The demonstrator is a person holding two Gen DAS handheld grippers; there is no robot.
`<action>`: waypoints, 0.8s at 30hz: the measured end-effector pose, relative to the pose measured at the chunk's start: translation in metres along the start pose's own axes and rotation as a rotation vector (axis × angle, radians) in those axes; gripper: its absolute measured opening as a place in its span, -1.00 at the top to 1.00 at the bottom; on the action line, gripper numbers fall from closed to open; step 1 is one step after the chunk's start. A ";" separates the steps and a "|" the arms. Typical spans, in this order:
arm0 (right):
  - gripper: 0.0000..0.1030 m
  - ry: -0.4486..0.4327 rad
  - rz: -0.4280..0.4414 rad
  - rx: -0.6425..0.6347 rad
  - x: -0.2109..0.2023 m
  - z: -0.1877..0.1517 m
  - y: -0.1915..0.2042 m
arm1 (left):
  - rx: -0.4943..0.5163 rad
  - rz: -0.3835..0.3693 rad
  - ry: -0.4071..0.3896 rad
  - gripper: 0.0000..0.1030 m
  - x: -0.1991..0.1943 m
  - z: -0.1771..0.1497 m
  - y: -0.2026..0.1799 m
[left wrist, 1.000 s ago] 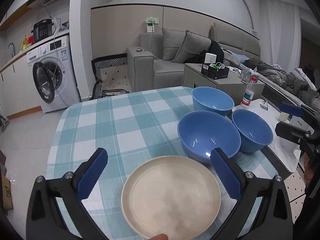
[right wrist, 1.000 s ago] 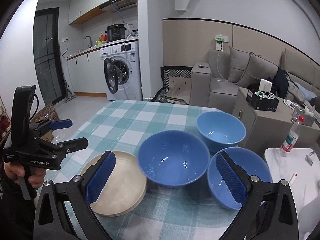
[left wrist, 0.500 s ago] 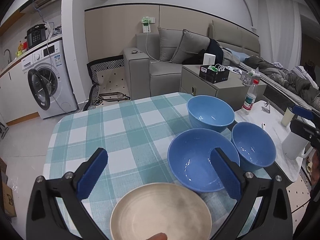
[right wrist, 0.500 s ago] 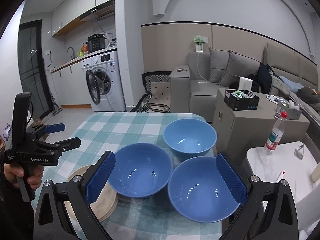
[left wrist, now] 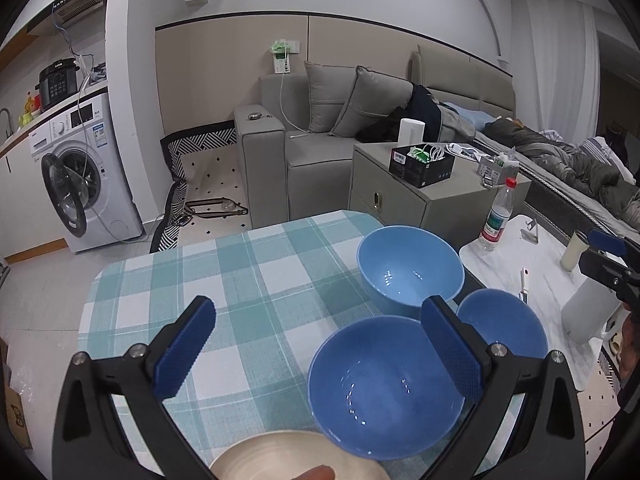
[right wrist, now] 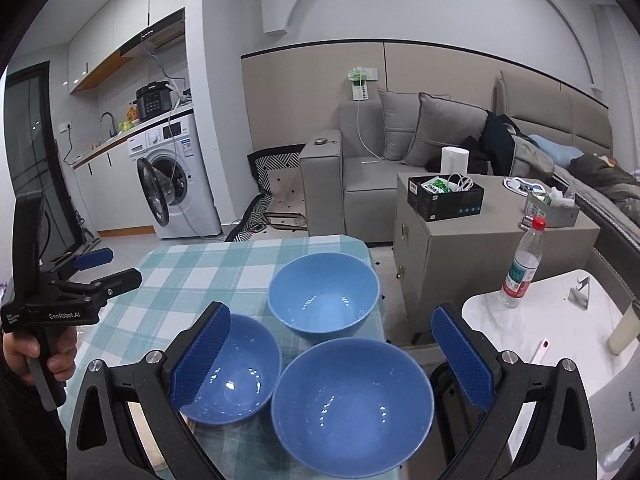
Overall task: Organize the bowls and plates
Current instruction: 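Move the right tool toward the blue bowls, then close the right gripper on the rim of a blue bowl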
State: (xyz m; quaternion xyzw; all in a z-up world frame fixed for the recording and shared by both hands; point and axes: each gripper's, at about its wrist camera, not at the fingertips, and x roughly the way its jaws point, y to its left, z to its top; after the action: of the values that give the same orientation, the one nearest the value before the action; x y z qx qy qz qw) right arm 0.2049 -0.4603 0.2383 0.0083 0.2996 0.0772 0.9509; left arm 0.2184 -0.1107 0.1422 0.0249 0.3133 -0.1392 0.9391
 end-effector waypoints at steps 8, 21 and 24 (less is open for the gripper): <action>-0.99 0.056 -0.023 0.071 0.040 0.008 -0.034 | 0.000 -0.011 0.047 -1.00 0.045 0.013 -0.014; -0.99 0.124 -0.035 0.106 0.099 0.011 -0.050 | -0.032 -0.026 0.106 -1.00 0.104 0.027 -0.016; -0.99 0.138 -0.035 0.108 0.112 0.012 -0.053 | -0.036 -0.027 0.124 -1.00 0.117 0.027 -0.013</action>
State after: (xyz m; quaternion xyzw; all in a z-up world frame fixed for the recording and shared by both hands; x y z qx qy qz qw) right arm 0.3096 -0.4951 0.1811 0.0490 0.3682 0.0445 0.9274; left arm 0.3204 -0.1558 0.0949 0.0124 0.3737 -0.1442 0.9162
